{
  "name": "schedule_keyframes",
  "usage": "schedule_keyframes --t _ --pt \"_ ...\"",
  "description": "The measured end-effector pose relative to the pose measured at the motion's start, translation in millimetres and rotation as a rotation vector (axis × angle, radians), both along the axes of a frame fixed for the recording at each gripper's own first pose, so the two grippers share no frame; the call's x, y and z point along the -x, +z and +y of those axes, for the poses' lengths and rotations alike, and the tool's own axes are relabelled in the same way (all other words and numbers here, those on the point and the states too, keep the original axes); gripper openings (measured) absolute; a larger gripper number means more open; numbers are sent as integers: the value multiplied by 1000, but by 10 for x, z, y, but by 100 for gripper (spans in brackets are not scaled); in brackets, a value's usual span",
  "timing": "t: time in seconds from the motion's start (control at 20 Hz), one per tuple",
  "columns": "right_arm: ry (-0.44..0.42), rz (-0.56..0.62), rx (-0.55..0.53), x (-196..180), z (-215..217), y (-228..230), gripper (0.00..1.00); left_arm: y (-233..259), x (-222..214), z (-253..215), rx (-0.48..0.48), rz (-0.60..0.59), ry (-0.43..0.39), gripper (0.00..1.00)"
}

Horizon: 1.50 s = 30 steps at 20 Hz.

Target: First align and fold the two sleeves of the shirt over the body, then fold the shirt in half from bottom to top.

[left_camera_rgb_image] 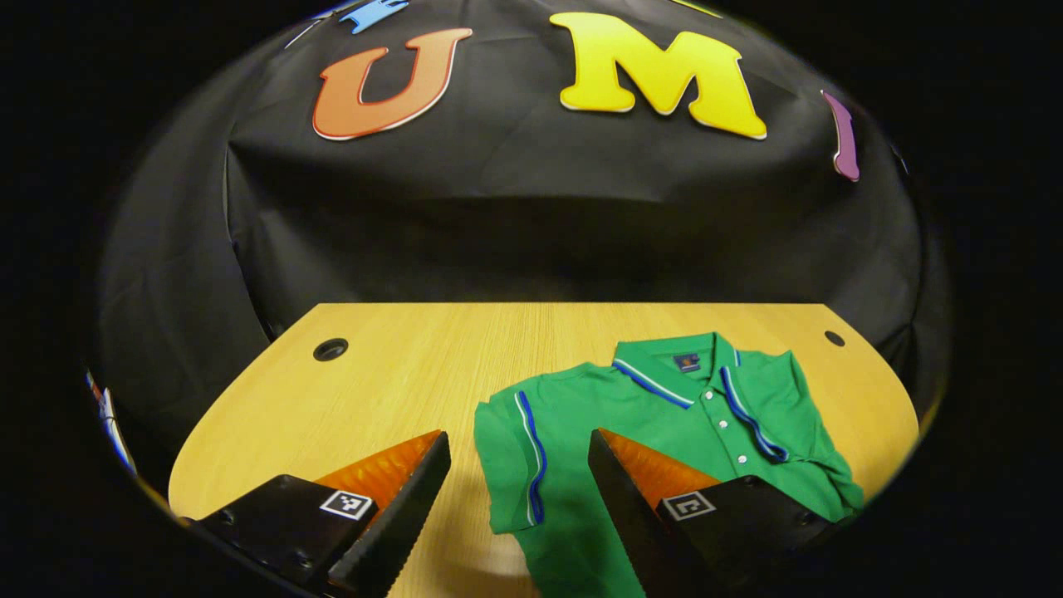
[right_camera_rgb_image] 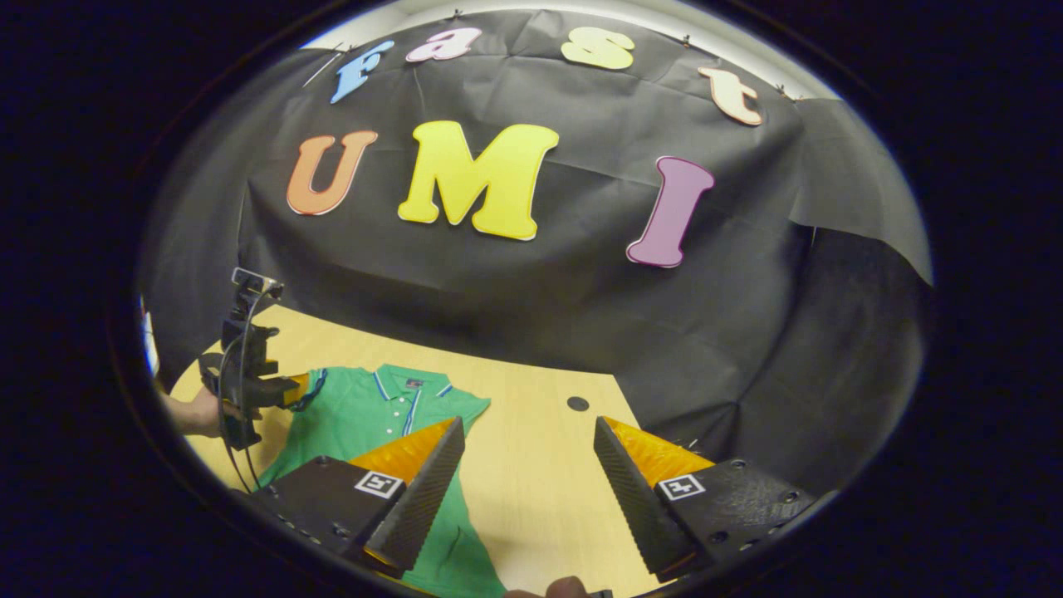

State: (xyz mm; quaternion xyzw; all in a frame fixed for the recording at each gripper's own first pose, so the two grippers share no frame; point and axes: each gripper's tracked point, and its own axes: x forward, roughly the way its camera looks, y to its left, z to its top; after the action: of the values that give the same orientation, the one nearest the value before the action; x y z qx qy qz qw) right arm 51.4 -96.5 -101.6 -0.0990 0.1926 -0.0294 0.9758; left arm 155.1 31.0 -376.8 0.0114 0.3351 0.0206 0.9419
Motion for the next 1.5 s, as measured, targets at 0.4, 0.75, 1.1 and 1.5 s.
schedule_keyframes --t 0.4,0.75,1.1,1.5 --pt "22 54 -26 -131 173 -146 96 -590 9 74 -8 126 -27 100" --pt "37 65 -66 -247 343 -179 95 -564 -45 128 1 102 -48 83" --pt "45 67 -77 -282 399 -183 95 -492 -38 212 15 79 -37 10" --pt "41 45 -104 -251 395 -124 95 -81 -136 96 62 5 -50 6"
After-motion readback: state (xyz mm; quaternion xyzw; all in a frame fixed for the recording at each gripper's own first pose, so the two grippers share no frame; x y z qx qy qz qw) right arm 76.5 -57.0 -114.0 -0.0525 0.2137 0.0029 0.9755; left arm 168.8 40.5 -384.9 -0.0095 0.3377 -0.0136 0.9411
